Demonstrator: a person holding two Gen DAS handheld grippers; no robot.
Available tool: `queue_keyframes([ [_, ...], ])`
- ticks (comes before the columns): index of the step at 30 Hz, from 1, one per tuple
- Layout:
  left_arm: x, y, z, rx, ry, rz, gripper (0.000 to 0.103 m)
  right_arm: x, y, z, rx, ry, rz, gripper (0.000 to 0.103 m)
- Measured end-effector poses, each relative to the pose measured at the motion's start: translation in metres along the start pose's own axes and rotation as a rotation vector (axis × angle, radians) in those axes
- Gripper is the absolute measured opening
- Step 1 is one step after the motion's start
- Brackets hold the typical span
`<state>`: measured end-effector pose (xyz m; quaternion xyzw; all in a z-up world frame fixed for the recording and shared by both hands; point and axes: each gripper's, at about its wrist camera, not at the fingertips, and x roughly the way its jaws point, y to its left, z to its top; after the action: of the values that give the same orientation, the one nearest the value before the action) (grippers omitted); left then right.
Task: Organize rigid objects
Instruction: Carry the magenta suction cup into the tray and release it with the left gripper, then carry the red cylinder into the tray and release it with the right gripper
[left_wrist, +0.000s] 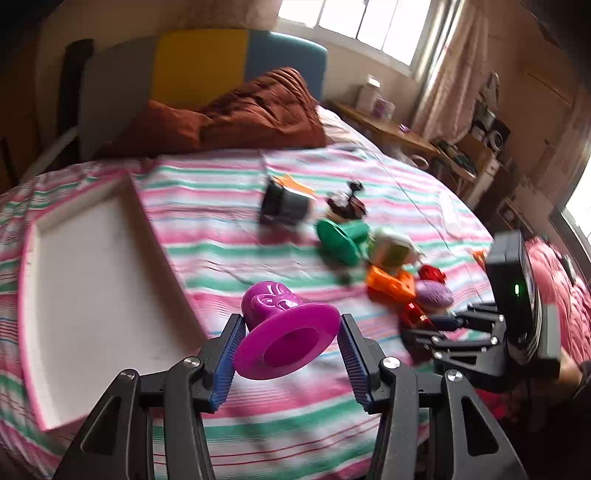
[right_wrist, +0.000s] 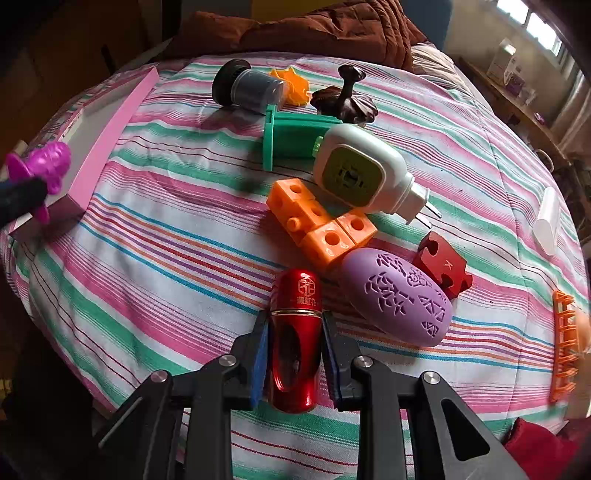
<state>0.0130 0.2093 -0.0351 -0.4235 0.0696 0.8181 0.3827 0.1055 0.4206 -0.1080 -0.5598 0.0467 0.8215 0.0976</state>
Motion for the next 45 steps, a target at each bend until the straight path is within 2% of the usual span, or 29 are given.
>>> queue_keyframes([
  [3,-0.015,0.041,0.015,-0.066,-0.035,0.061,0.052,-0.001,0.002,0.001,-0.010,-0.008,-0.015,0.026],
  [5,-0.018,0.077,0.025,-0.108,-0.043,0.128,0.052,-0.001,0.004,0.003,-0.022,-0.014,-0.027,0.026],
  [10,-0.005,0.163,0.043,-0.223,-0.023,0.271,0.052,-0.002,0.005,0.007,-0.039,-0.025,-0.036,0.026],
  [13,0.007,0.197,0.053,-0.266,-0.006,0.318,0.052,-0.003,0.006,0.004,-0.047,-0.034,-0.039,0.026],
  [17,0.023,0.219,0.069,-0.256,-0.004,0.373,0.052,-0.004,0.006,0.005,-0.047,-0.041,-0.037,0.026],
  [20,0.035,0.230,0.079,-0.254,-0.002,0.412,0.052,-0.006,0.006,-0.009,-0.046,-0.048,-0.033,0.026],
  [24,0.054,0.249,0.086,-0.257,0.021,0.477,0.053,-0.001,0.008,-0.006,-0.046,-0.052,-0.032,0.026],
  [25,0.055,0.253,0.086,-0.267,0.025,0.480,0.056,-0.001,0.008,-0.006,-0.046,-0.052,-0.031,0.026],
  [26,0.055,0.255,0.085,-0.275,0.026,0.484,0.059,0.000,0.008,-0.005,-0.045,-0.053,-0.030,0.026],
  [28,0.050,0.258,0.082,-0.295,0.014,0.485,0.075,0.000,0.008,-0.004,-0.042,-0.053,-0.028,0.026],
  [30,0.042,0.255,0.078,-0.302,0.005,0.473,0.076,0.001,0.009,-0.003,-0.044,-0.054,-0.032,0.026],
  [35,0.007,0.228,0.060,-0.283,-0.045,0.498,0.076,0.001,0.012,-0.004,-0.054,-0.059,-0.049,0.027],
  [42,-0.044,0.152,0.024,-0.179,-0.126,0.469,0.076,0.002,0.016,-0.004,-0.065,-0.066,-0.069,0.027],
  [45,-0.053,0.124,0.011,-0.154,-0.126,0.455,0.076,0.002,0.016,-0.004,-0.054,-0.068,-0.070,0.027],
])
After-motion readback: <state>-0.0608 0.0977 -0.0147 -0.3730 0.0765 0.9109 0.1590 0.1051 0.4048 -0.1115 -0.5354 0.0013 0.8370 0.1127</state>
